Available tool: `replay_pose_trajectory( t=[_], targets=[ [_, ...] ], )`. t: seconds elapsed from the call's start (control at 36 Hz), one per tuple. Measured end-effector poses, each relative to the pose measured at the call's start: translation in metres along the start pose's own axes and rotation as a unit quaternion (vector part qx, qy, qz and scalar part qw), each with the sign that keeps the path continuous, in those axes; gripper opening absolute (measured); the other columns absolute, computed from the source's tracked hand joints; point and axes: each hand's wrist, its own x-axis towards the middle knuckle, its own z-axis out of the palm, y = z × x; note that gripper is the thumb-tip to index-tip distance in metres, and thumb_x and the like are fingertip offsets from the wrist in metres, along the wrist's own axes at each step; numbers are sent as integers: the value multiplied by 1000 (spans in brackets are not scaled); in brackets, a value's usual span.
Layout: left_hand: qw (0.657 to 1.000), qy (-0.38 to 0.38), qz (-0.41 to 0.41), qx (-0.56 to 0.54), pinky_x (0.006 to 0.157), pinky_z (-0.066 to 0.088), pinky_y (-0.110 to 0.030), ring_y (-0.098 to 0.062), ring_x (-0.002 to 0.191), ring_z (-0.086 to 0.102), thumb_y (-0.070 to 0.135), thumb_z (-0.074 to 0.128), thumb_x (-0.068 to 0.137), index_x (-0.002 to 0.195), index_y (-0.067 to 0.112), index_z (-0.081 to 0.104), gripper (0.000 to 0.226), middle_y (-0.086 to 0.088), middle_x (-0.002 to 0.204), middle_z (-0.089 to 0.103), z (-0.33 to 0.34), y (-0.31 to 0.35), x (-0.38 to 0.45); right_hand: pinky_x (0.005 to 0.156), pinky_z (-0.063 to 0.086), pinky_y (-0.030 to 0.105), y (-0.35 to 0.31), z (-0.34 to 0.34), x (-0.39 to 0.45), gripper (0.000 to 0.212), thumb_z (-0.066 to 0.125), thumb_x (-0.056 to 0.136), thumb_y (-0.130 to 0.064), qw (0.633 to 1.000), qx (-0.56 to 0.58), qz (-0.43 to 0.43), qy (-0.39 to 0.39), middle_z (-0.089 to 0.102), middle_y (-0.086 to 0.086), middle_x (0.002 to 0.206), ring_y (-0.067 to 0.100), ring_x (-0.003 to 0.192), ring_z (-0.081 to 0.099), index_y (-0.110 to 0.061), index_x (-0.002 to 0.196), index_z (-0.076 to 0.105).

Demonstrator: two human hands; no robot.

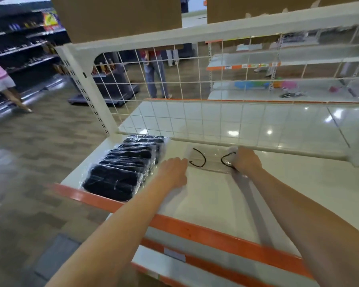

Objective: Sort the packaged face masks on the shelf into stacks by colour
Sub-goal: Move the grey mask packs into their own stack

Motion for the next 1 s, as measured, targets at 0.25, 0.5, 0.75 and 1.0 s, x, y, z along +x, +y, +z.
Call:
replay_pose_trajectory(
  t=[0.25,0.5,0.75,1.0],
  targets=[
    [1000,-2,26,-9,88,41,-36,-29,115,52,19,48,91,129,11,43,39,-10,121,53,-3,10,5,97,34,39,-3,-2,-8,65,59,83,-18,972,-206,31,109,29,12,136,28,127,30,-13,137,23],
    [998,6,55,-7,89,43,-35,-29,118,52,18,48,90,123,11,49,34,-10,125,54,-20,60,11,98,34,38,27,-37,-21,51,53,90,-24,977,-198,-7,80,36,10,136,27,129,32,-10,135,33],
    [992,3,126,6,90,42,-36,-30,118,51,23,49,92,125,10,48,35,-11,127,53,-25,156,11,104,30,37,116,-83,-61,48,46,92,-22,973,-225,16,50,31,10,144,26,134,29,-12,137,34],
    [981,-27,171,-91,91,41,-34,-27,115,50,30,49,93,126,11,48,38,-10,124,52,-41,264,11,100,37,41,227,-159,-99,48,45,93,-23,967,-150,179,105,35,12,141,29,130,34,-9,137,32]
  ],
)
